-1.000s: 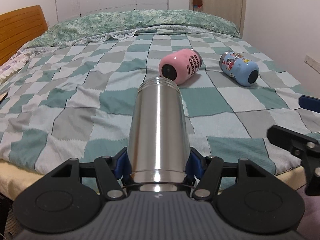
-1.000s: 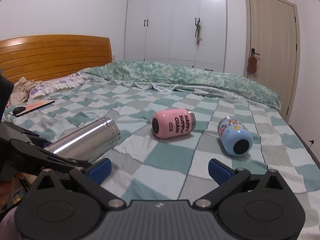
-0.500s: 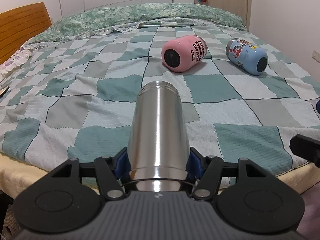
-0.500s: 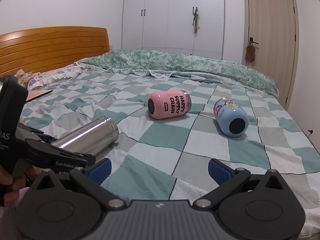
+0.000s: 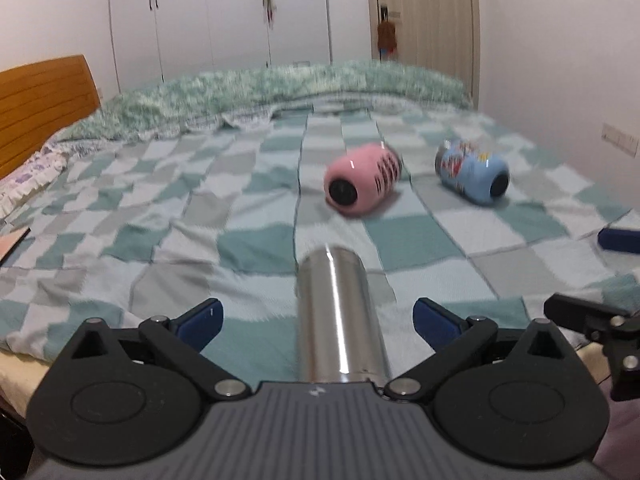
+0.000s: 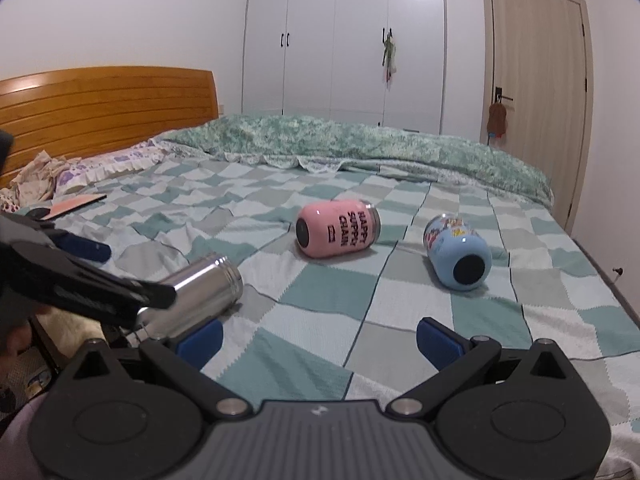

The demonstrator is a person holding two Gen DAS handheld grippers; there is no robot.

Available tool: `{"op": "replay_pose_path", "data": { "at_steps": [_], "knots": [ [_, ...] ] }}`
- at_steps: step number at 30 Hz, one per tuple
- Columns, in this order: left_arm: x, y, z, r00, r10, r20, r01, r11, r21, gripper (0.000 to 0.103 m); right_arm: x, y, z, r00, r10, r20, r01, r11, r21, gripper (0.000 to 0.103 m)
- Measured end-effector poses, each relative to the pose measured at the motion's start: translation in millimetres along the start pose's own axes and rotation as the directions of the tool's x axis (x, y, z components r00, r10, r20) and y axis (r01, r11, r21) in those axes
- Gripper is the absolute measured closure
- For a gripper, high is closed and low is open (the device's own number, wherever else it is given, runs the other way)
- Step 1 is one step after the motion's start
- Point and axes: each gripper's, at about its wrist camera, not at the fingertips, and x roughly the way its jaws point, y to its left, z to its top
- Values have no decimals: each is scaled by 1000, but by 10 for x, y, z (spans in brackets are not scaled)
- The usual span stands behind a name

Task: Flip cup upright
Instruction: 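Grasp the silver tumbler with the right tool while the left tool releases it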

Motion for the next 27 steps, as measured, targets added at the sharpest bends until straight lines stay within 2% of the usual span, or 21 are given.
{"op": "replay_pose_path", "data": {
  "at_steps": [5,10,15,19,27],
  "knots": [
    [-183,281,-7,999,0,49,0,1000,-16,0,-26,96,62,1000,8,8,-8,1000,-15,0],
    [-244,590,-125,998,12,66,-10,1000,-25,0,39,282,98,999,30,-12,-30,999,-15,0],
    [-229,880,-257,997,-6,82,9,999,-39,0,162,530,164,998,45,-38,-45,999,-18,0],
    [-165,1059,-332,997,-9,80,12,999,-45,0,353,718,269,995,69,-77,-70,998,-6,0],
    [33,1323,-393,995,-53,82,56,998,-34,0,826,991,466,982,40,-187,-36,999,25,0]
  ]
}}
